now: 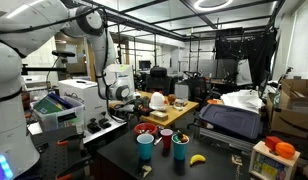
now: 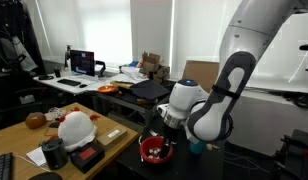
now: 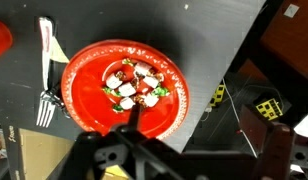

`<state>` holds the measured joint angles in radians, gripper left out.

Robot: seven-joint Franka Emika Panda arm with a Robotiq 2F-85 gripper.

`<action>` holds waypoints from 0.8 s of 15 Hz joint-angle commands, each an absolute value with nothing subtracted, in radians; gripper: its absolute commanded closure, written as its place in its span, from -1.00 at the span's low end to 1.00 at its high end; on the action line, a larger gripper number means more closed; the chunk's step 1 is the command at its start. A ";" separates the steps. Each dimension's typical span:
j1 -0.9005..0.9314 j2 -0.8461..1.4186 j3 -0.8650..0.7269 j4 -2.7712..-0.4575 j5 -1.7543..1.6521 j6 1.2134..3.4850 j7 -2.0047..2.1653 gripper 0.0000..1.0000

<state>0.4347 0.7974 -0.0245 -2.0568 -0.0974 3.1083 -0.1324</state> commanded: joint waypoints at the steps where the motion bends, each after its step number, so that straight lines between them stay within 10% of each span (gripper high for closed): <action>1: 0.357 0.874 0.015 -1.885 -0.147 3.004 -0.145 -1.00; 12: 0.182 1.122 0.175 -1.547 -0.110 2.873 -0.155 -1.00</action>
